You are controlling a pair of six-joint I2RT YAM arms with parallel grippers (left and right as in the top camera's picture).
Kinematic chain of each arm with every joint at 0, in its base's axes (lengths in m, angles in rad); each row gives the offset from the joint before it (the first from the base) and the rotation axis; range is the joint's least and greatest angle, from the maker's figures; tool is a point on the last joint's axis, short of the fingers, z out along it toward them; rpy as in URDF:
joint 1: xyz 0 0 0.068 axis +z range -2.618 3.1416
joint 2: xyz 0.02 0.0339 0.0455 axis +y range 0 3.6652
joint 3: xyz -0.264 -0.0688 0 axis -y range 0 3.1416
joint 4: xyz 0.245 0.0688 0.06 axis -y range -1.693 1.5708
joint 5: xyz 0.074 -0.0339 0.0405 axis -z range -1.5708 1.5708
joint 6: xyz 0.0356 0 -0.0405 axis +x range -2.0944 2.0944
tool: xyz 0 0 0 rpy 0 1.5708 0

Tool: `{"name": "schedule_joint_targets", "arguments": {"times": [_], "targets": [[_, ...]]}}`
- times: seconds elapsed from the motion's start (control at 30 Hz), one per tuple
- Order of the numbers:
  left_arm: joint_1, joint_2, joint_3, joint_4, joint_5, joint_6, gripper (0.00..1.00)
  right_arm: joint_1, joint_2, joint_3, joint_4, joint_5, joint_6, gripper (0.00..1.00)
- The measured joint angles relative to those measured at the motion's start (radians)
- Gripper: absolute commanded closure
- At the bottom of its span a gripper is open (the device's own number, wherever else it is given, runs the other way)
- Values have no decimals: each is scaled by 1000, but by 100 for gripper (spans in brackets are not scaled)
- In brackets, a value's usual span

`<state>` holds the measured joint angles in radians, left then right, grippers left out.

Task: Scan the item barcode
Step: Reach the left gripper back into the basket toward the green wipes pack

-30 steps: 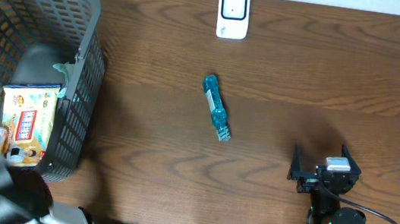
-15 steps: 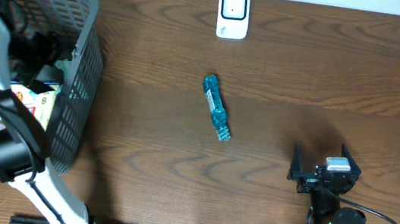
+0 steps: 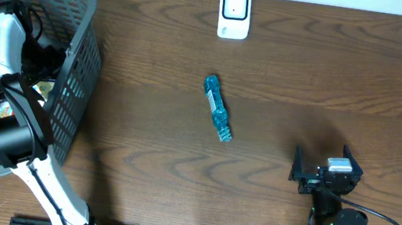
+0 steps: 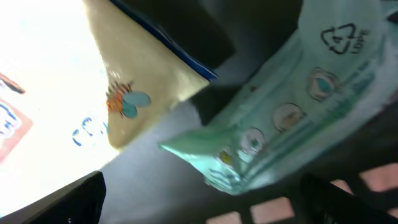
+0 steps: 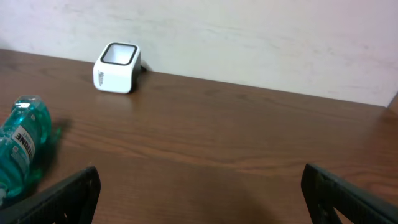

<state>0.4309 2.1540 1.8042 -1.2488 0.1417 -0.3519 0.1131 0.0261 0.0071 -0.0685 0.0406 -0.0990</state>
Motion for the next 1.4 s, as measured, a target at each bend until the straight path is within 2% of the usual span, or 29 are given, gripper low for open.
{"name": "schedule_joint_targets", "arguments": {"times": [0.1,0.17,0.3,0.43,0.57,0.73,0.9,1.03,1.1,1.2,1.23,1.4], "targets": [[0,0,0,23,-16,34,24,0,0,0,0,0,0,1],[-1,0,-1,36,-20,51,27,0,0,0,0,0,0,1],[-7,0,-1,53,-22,71,26,0,0,0,0,0,0,1],[-26,0,-1,90,-19,122,19,0,0,0,0,0,0,1],[-64,0,-1,143,-17,172,19,0,0,0,0,0,0,1],[-103,0,-2,179,-13,198,28,0,0,0,0,0,0,1],[-105,0,-34,198,-14,208,27,0,0,0,0,0,0,1],[-103,0,-112,272,-17,215,27,0,0,0,0,0,0,1],[-103,-1,-143,299,-28,217,35,0,0,0,0,0,0,1],[-102,-9,-158,313,-40,221,61,0,0,0,0,0,0,1],[-101,-10,-158,313,-41,219,66,0,0,0,0,0,0,1],[-90,-11,-159,312,-36,220,76,0,0,0,0,0,0,1]]}}
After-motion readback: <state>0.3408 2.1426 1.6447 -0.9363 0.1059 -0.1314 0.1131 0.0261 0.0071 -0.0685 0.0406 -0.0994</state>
